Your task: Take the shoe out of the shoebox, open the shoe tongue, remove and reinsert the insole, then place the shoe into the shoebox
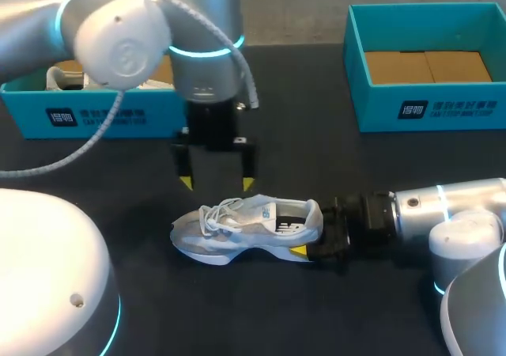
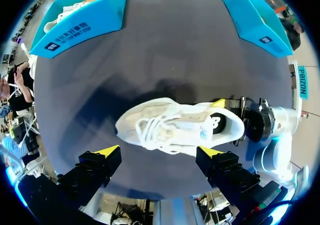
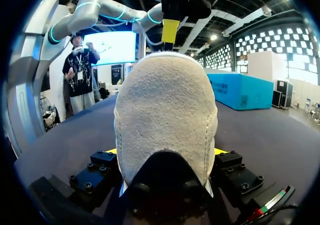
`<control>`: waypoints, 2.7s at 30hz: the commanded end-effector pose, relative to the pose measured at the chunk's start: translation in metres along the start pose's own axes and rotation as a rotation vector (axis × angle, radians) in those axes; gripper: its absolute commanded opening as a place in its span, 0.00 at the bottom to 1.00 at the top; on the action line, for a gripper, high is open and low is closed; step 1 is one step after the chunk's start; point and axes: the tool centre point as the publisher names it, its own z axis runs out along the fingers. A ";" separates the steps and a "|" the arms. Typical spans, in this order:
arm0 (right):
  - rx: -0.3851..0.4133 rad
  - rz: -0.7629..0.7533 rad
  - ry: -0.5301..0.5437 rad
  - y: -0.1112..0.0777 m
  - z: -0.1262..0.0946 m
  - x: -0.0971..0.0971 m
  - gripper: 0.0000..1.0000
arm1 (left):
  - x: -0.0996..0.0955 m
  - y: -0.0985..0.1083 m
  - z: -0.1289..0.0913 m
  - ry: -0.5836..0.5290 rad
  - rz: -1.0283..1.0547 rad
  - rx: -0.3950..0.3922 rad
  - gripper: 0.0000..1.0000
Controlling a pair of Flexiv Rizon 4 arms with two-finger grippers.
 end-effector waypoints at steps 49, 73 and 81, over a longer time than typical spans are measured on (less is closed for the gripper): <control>0.004 0.001 -0.001 0.000 0.002 0.001 0.00 | 0.054 -0.001 0.081 -0.348 -0.077 -0.051 0.97; 0.004 0.001 -0.001 0.000 0.002 0.001 0.00 | 0.023 0.005 0.059 -0.201 -0.092 -0.017 0.63; 0.004 0.001 -0.001 0.000 0.002 0.001 0.00 | 0.021 0.006 0.057 -0.155 -0.085 -0.023 0.53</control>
